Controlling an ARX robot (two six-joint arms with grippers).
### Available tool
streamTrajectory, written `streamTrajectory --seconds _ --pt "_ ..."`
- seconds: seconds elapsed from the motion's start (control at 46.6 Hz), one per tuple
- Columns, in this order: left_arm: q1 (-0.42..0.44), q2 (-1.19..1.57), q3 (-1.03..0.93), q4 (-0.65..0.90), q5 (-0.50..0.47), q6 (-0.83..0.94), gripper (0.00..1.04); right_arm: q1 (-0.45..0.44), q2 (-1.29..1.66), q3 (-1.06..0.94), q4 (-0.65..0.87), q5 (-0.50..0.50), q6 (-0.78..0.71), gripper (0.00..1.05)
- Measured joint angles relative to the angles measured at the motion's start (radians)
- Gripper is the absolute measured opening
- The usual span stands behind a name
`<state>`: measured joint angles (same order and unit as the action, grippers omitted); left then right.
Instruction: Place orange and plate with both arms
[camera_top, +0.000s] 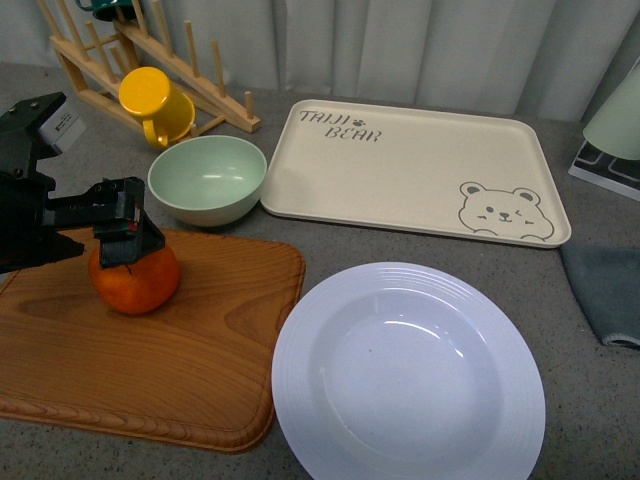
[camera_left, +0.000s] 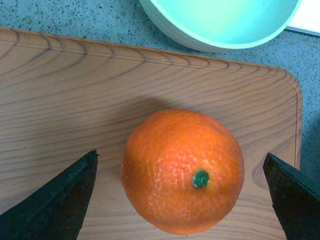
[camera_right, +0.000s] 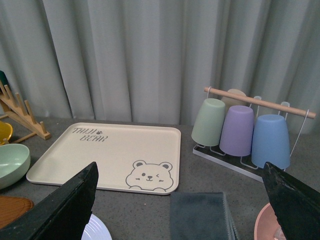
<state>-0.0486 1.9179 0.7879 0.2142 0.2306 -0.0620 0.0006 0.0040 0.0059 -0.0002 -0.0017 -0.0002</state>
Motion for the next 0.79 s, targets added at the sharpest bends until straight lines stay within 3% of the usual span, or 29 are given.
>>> streamTrajectory --seconds 0.494,0.644,0.794 --pt "-0.007 0.032 0.010 -0.018 0.003 0.008 0.98 0.000 0.000 0.000 0.000 0.000 0.000 0.96" --pt "-0.013 0.040 0.011 -0.017 0.006 0.005 0.75 0.000 0.000 0.000 0.000 0.000 0.000 0.96" --pt "-0.012 0.040 0.016 -0.018 0.007 0.005 0.68 0.000 0.000 0.000 0.000 0.000 0.000 0.96"
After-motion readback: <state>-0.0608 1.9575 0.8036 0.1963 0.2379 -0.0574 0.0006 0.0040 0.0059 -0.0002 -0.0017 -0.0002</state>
